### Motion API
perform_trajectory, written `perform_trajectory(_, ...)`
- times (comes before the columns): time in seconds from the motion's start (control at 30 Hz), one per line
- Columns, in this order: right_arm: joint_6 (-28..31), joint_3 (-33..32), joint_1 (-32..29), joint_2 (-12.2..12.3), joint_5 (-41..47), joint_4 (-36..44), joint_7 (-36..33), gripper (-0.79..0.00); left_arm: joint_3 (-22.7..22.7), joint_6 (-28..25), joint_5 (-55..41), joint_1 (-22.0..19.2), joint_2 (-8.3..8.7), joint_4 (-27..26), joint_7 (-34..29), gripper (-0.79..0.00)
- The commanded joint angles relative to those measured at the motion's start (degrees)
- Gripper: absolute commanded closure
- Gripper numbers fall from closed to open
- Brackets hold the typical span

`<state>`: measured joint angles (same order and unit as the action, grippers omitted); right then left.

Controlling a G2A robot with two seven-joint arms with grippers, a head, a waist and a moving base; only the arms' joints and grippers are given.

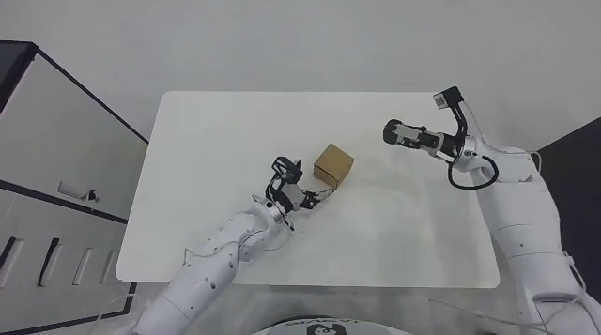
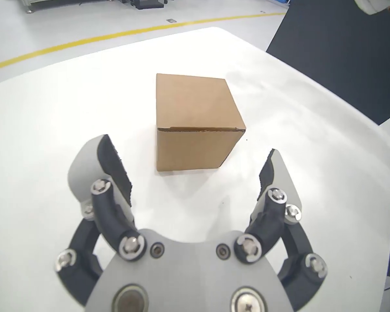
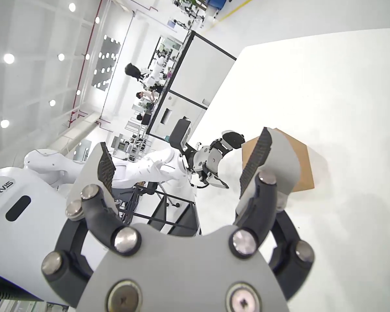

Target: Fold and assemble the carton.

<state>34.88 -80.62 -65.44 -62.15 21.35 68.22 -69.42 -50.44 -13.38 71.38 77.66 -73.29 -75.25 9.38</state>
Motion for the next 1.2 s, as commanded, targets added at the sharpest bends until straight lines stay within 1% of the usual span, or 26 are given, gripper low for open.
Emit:
perform_trajectory(0.0, 0.0, 0.0, 0.0, 0.0, 0.01, 0.0, 0.0, -0.785, 0.84, 0.91, -0.32, 0.23, -0.34, -0.24, 0.39, -0.785)
perform_trajectory(0.1, 0.0, 0.0, 0.0, 0.0, 0.01, 0.0, 0.0, -0.785, 1.44, 3.02, 0.3, 0.18, -0.66, -0.08, 0.11, -0.785)
perform_trajectory(0.27, 0.0, 0.0, 0.0, 0.0, 0.01, 0.0, 0.0, -0.785, 1.44, 3.02, 0.3, 0.18, -0.66, -0.08, 0.11, -0.785)
perform_trajectory(0.37, 0.0, 0.0, 0.0, 0.0, 0.01, 0.0, 0.0, -0.785, 2.39, 2.82, 2.03, 0.39, -0.74, -0.45, -1.06, -0.785)
perform_trajectory(0.47, 0.0, 0.0, 0.0, 0.0, 0.01, 0.0, 0.0, -0.785, 3.23, 4.07, 0.84, 0.76, -1.27, -0.32, 0.29, -0.785)
perform_trajectory(0.6, 0.0, 0.0, 0.0, 0.0, 0.01, 0.0, 0.0, -0.785, 4.5, 8.64, -0.02, 0.33, -2.34, 1.14, 2.61, -0.785)
perform_trajectory(0.67, 0.0, 0.0, 0.0, 0.0, 0.01, 0.0, 0.0, -0.785, 5.12, 10.1, 0.72, -0.14, -2.73, 1.97, 3.35, -0.785)
perform_trajectory(0.8, 0.0, 0.0, 0.0, 0.0, 0.01, 0.0, 0.0, -0.785, 6.13, 10.46, 0.98, -1.07, -3.4, 3.66, 3.82, -0.785)
perform_trajectory(0.93, -0.18, -0.93, -1.6, 0.41, -2.27, 1.67, 2.3, -0.785, 6.8, 11.31, 0.72, -1.9, -4.09, 5.02, 4.85, -0.785)
perform_trajectory(1.17, 0.54, -4.61, -4.74, 1.44, 0.52, 2.43, 2.04, -0.785, 7.29, 12.58, 0.44, -3.03, -5.06, 6.91, 6.27, -0.785)
